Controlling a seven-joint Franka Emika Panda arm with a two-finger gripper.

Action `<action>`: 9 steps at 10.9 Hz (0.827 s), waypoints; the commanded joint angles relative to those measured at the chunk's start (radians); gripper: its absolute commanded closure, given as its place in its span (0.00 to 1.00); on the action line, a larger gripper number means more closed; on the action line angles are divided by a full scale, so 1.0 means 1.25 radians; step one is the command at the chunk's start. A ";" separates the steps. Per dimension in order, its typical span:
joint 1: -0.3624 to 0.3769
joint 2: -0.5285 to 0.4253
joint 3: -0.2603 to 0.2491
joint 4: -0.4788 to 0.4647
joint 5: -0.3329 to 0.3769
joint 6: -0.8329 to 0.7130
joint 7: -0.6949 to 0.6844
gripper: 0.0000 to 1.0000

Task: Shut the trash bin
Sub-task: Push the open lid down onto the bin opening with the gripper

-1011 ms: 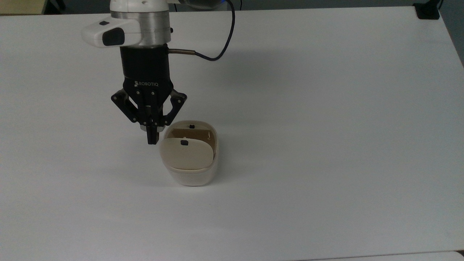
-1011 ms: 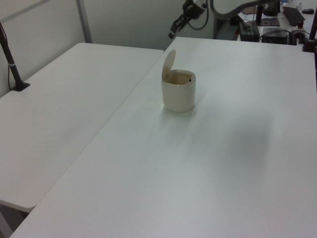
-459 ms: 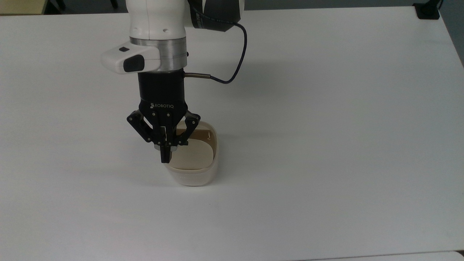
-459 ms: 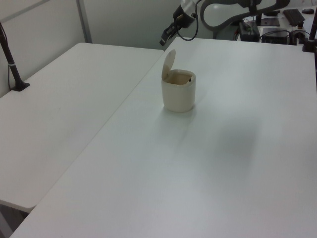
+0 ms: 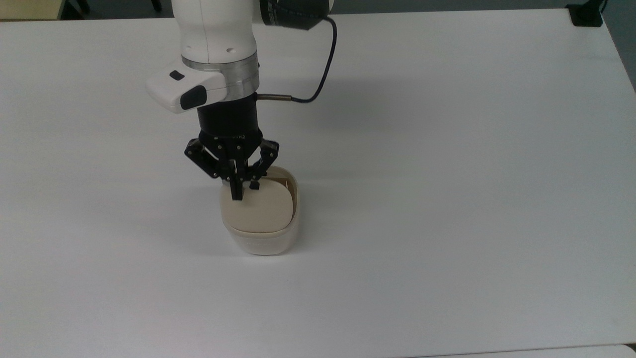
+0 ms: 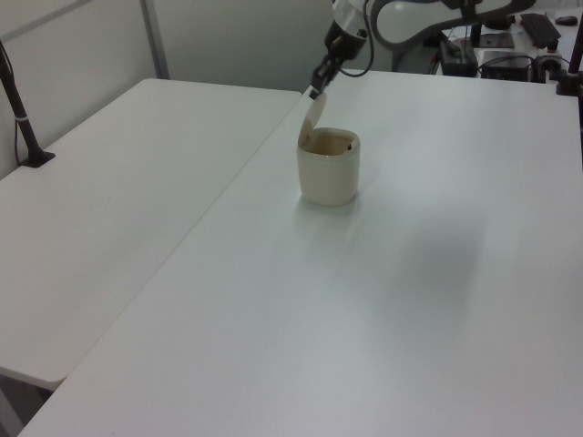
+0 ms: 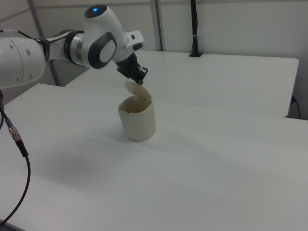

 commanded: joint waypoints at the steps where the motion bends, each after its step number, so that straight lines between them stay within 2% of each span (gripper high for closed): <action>1: 0.007 -0.058 -0.012 -0.047 0.000 -0.126 -0.068 0.97; 6: 0.010 -0.073 -0.006 -0.135 -0.004 -0.138 -0.094 0.97; 9: 0.010 -0.065 0.005 -0.148 -0.008 -0.138 -0.095 0.97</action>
